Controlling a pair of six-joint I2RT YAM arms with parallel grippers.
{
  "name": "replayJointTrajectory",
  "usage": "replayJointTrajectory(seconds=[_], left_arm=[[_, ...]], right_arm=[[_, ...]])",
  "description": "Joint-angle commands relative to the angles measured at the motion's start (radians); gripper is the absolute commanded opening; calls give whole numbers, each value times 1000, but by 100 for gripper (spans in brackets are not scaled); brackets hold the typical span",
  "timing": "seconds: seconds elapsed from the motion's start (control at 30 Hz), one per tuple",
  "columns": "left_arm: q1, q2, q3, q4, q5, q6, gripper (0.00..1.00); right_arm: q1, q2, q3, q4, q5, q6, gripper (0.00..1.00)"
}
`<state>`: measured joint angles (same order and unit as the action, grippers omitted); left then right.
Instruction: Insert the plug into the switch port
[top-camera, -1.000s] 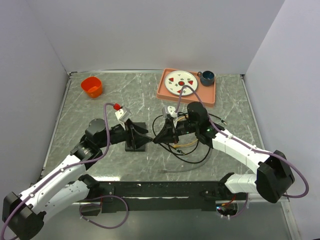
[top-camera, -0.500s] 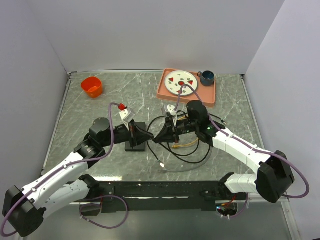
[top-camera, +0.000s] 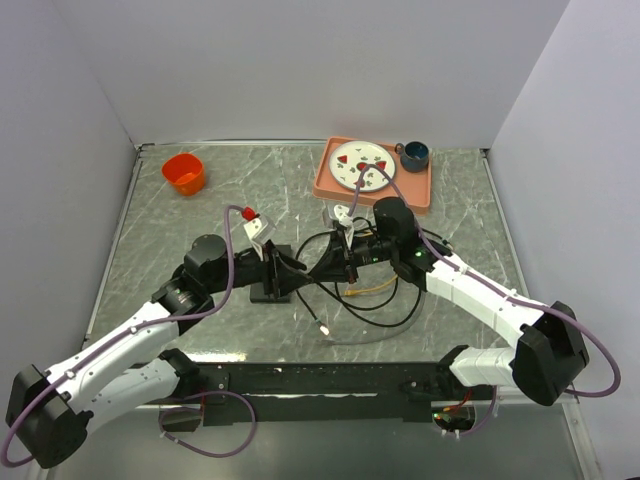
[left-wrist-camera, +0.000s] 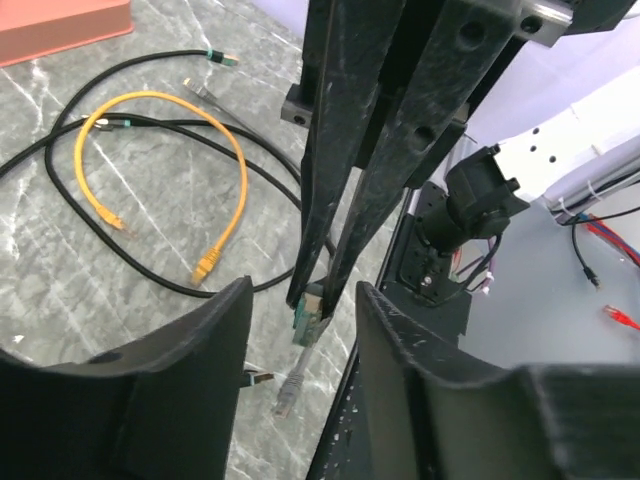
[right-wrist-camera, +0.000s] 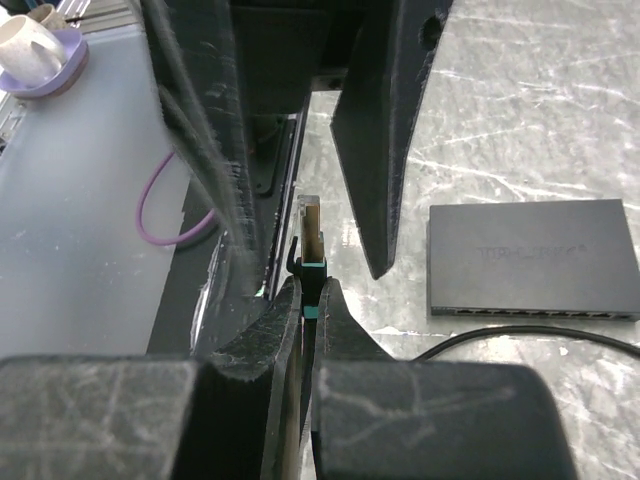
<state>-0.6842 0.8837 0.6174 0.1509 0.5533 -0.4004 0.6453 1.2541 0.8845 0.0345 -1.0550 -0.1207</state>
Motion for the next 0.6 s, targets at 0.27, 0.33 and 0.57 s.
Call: replayJointTrajectory(seconds=[0.27, 0.33, 0.57], left_arm=[[-3, -81, -1, 111, -90, -40, 1], [-3, -80, -2, 125, -108, -72, 1], [-6, -32, 24, 125, -66, -89, 1]], right_arm=[[1, -2, 80, -76, 38, -54, 0], [2, -5, 79, -84, 71, -51, 5], [4, -42, 50, -59, 102, -34, 0]])
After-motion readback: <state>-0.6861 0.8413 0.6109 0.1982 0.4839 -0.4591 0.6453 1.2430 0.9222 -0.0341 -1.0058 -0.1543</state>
